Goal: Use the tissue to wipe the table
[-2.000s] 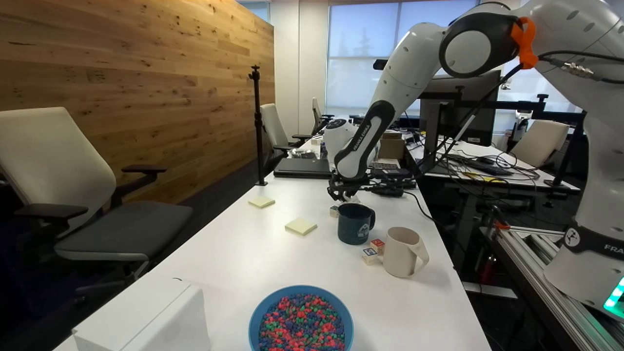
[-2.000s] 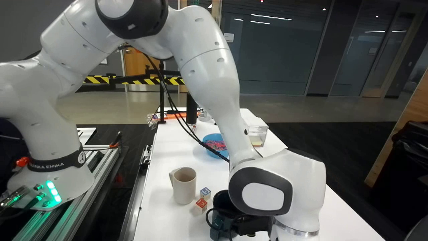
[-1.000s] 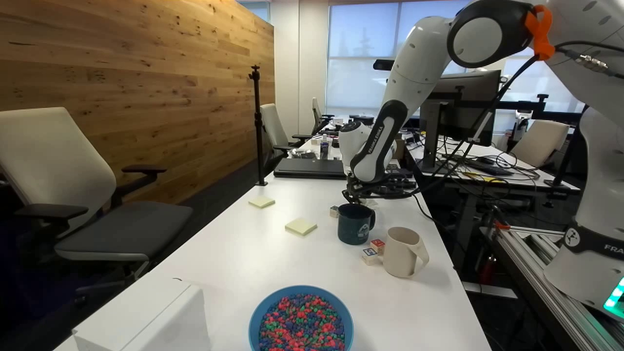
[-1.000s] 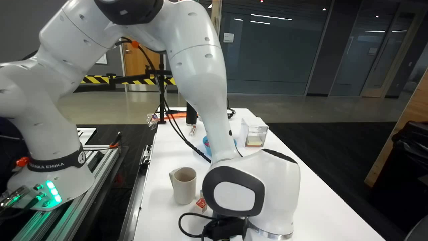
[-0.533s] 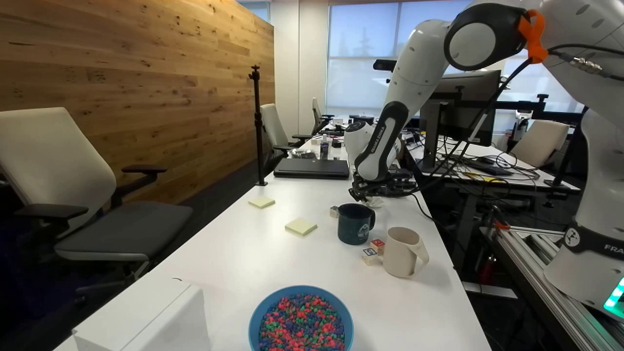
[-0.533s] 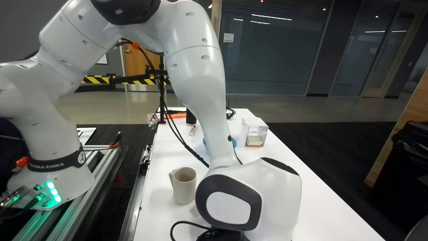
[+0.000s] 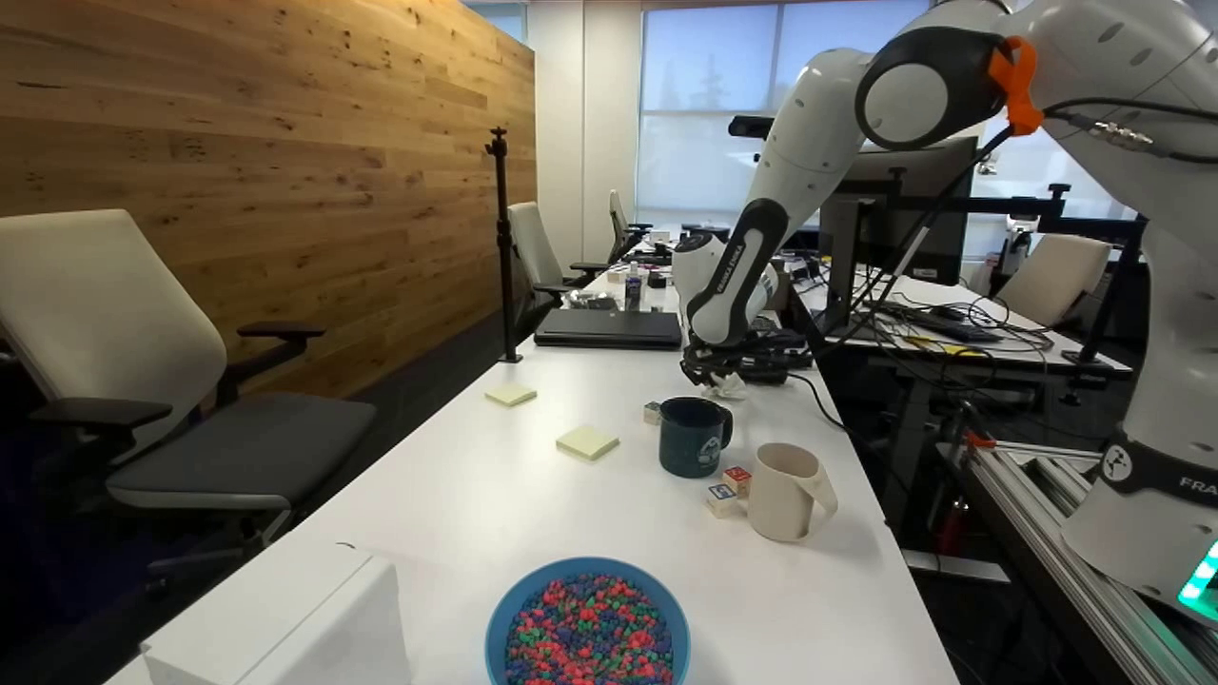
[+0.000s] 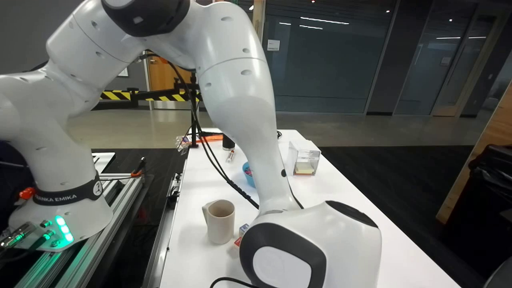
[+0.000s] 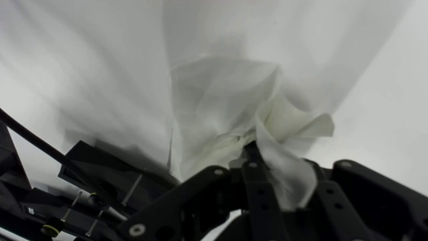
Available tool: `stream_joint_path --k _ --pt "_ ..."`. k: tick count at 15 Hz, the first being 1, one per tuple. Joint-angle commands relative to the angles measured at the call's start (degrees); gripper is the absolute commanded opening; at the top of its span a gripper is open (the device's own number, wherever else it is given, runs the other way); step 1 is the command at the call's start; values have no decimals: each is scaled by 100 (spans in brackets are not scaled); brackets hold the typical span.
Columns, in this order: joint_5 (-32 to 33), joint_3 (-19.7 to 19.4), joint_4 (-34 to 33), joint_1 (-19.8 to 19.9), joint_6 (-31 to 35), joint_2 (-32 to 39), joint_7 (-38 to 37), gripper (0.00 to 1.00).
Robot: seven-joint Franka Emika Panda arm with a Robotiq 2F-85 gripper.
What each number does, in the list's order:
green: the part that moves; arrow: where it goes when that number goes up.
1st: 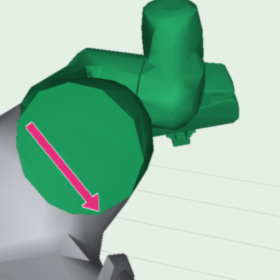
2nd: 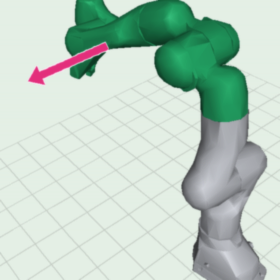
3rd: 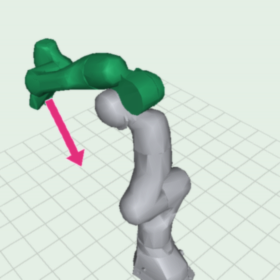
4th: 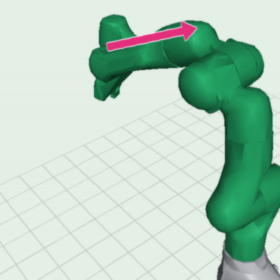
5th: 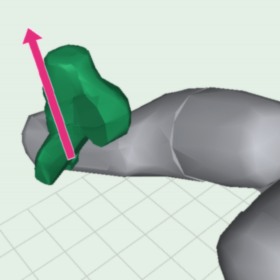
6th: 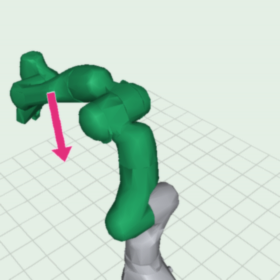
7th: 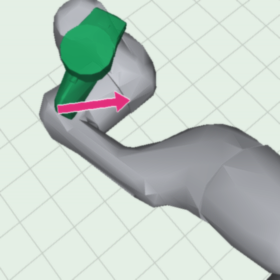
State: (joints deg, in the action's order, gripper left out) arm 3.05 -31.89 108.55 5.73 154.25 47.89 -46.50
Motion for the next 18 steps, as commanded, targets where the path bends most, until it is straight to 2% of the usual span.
stream_joint_path --k 1,11,18 --pt "-208 183 -298 173 -145 126 37 2" --pt "-139 353 -550 26 -98 184 -17 2" --pt "-8 364 -319 -305 -22 82 41 2"
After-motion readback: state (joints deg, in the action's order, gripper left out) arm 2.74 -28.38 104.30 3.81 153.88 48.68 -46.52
